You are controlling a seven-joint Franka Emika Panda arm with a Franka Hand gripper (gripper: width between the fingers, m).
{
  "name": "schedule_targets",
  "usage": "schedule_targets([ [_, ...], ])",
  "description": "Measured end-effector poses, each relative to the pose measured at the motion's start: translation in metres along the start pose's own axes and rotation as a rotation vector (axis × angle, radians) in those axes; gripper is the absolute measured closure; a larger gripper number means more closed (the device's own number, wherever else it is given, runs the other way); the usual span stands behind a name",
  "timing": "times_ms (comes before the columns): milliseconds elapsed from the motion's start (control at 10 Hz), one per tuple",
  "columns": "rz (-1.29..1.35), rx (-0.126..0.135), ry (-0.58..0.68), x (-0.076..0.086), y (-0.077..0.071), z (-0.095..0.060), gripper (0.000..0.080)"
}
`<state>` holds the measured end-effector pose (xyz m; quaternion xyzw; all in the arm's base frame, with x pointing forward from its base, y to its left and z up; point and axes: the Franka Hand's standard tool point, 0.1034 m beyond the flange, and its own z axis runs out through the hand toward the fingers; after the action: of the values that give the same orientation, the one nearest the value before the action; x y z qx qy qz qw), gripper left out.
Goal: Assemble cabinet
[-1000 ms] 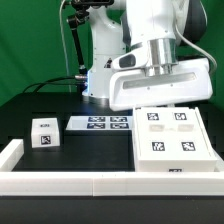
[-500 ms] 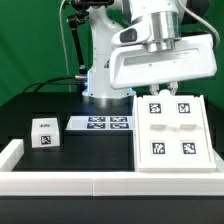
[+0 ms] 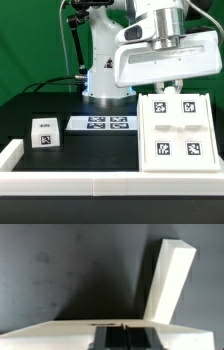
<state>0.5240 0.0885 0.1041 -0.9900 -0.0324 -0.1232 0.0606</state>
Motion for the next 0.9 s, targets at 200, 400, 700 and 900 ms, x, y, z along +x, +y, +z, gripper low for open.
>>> schedule_targets([
  [200, -0.002, -0.001, -0.009, 0.007, 0.006, -0.010, 0.0797],
  [400, -0.001, -0.004, -0.005, 0.007, 0.011, -0.014, 0.0797],
  [700, -0.005, 0.002, -0.014, 0.013, 0.008, -0.013, 0.0797],
  [900, 0.019, 0.016, -0.064, 0.023, -0.004, -0.018, 0.0797],
])
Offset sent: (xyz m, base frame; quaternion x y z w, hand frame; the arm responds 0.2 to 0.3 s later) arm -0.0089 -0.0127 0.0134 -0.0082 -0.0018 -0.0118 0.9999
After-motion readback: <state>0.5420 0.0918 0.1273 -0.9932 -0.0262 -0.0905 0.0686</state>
